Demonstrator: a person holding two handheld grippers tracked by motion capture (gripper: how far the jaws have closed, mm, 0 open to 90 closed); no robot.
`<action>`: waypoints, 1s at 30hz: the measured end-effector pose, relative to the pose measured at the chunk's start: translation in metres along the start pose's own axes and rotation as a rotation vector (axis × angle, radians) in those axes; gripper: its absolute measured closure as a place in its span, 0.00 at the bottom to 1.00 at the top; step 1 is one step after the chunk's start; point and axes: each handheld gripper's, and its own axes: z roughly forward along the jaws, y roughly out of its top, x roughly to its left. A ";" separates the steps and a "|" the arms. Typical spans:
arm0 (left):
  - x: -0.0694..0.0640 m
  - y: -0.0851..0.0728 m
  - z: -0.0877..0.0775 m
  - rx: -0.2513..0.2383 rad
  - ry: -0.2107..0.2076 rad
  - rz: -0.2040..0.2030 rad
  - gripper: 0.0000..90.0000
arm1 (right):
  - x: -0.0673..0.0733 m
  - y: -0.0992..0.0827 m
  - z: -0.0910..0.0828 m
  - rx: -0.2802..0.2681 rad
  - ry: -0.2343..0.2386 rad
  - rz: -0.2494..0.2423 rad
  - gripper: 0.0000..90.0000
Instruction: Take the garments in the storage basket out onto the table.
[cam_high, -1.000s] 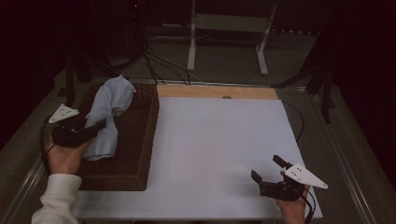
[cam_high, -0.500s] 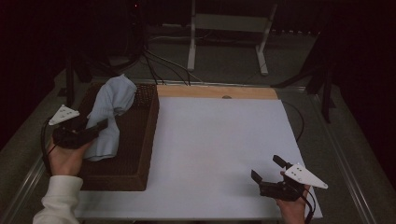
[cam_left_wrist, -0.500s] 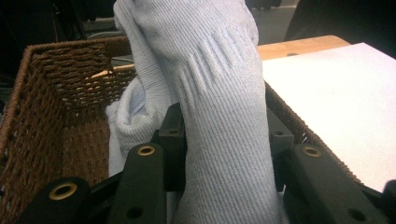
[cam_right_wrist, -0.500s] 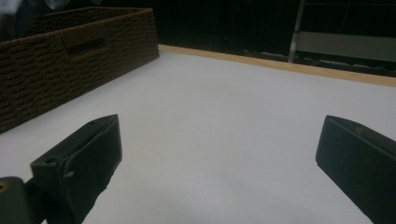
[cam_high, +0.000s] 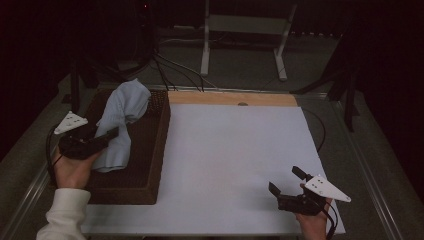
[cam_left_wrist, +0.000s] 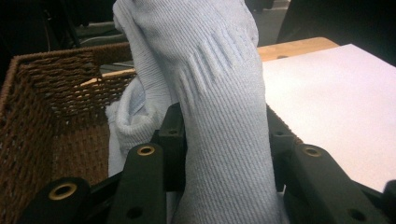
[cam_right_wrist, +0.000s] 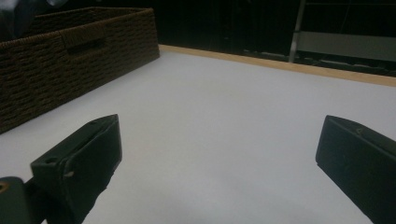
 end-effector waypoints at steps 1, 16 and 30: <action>-0.001 0.000 0.000 0.001 -0.003 0.001 0.69 | 0.000 0.000 0.000 0.000 0.000 -0.001 0.01; -0.012 0.005 0.001 -0.006 -0.031 0.025 0.69 | 0.000 0.000 0.000 0.000 0.001 -0.001 0.01; -0.022 0.005 0.000 -0.010 -0.050 0.040 0.69 | 0.000 0.000 0.000 -0.001 0.000 -0.001 0.01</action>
